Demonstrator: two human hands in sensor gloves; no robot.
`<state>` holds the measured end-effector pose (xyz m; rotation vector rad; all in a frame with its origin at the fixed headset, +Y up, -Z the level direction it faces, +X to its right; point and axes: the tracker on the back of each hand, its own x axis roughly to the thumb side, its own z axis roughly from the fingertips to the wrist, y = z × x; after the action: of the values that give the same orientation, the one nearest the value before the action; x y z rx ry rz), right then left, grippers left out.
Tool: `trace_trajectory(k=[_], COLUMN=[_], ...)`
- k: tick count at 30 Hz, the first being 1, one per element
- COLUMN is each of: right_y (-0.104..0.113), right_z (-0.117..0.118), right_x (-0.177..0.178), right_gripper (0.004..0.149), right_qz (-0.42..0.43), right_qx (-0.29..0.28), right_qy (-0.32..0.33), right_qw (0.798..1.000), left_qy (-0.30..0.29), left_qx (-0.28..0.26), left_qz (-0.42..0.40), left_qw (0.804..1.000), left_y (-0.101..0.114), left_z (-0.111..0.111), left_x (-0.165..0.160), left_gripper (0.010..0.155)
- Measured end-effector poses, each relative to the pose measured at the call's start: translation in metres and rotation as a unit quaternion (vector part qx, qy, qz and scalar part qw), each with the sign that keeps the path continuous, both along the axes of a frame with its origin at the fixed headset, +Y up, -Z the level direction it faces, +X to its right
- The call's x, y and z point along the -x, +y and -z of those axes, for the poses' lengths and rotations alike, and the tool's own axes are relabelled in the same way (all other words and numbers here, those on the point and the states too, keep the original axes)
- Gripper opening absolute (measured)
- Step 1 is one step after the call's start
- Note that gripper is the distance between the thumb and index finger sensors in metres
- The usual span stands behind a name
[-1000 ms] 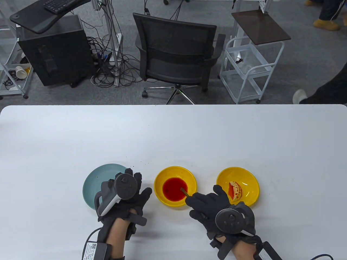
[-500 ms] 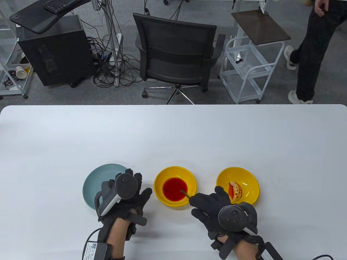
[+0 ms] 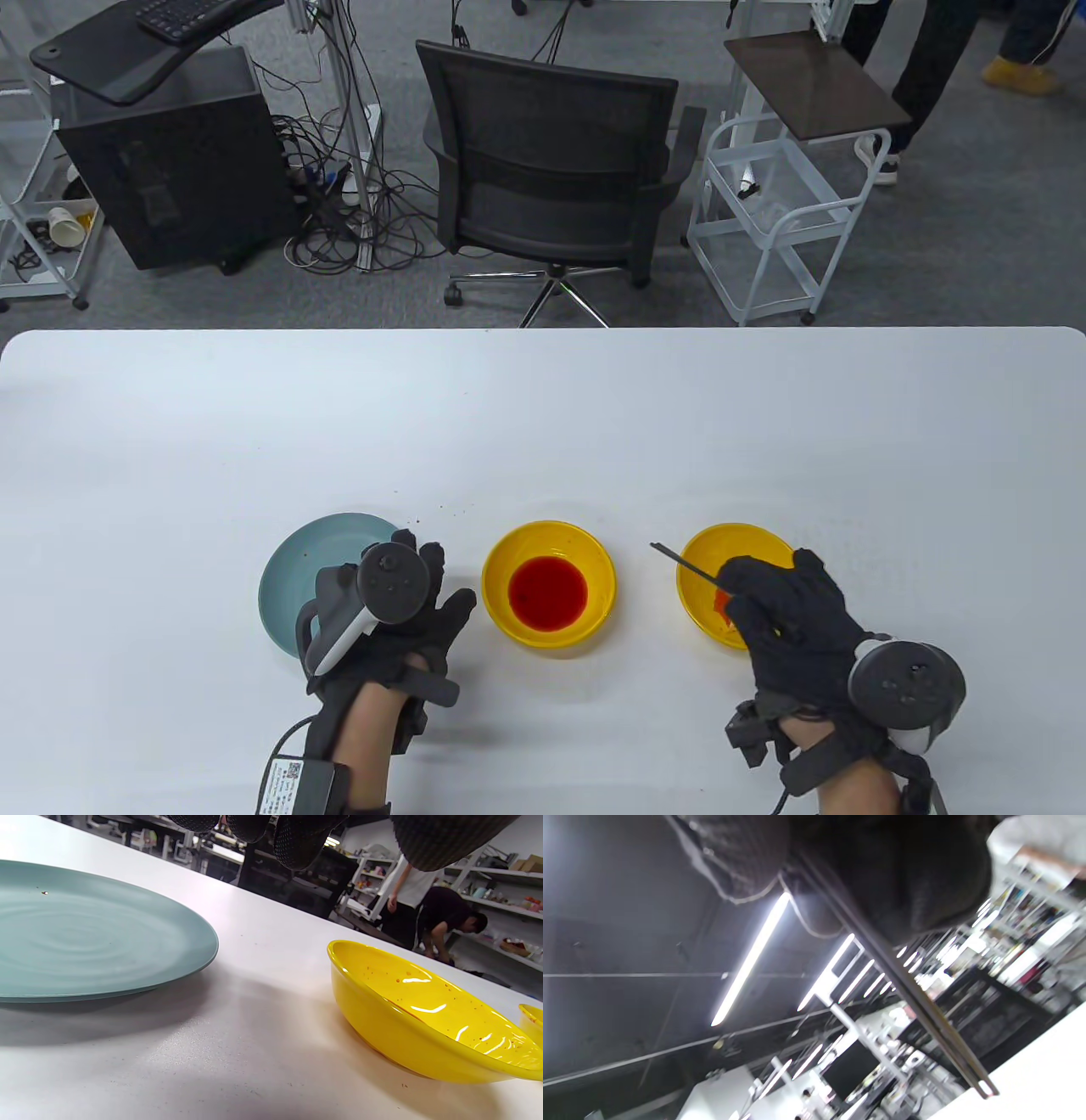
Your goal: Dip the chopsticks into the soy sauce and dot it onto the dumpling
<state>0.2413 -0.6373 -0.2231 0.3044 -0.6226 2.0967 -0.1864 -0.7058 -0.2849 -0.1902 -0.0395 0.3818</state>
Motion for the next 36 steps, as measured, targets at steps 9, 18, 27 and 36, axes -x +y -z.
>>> trace_trajectory(k=[9, 18, 27, 36], right_y=[-0.008, -0.014, -0.012, -0.012], right_z=[0.011, 0.017, 0.015, 0.015], right_x=[-0.046, -0.030, -0.026, -0.031], right_gripper=[0.050, 0.050, 0.050, 0.049], right_qz=[0.003, -0.051, -0.073, -0.054], right_qx=[0.086, 0.112, 0.125, 0.096], right_qy=[-0.084, -0.071, -0.057, -0.081], right_qw=[0.993, 0.990, 0.988, 0.991], left_qy=[0.001, 0.003, 0.003, 0.004], left_qx=[0.004, 0.006, 0.008, 0.011], left_qz=[-0.002, -0.001, 0.000, -0.001], left_qw=[1.000, 1.000, 1.000, 1.000], left_y=[0.000, 0.000, 0.001, 0.000], left_z=[0.000, 0.000, 0.000, 0.000], left_x=[0.000, 0.003, 0.002, 0.001], left_gripper=[0.080, 0.079, 0.079, 0.079])
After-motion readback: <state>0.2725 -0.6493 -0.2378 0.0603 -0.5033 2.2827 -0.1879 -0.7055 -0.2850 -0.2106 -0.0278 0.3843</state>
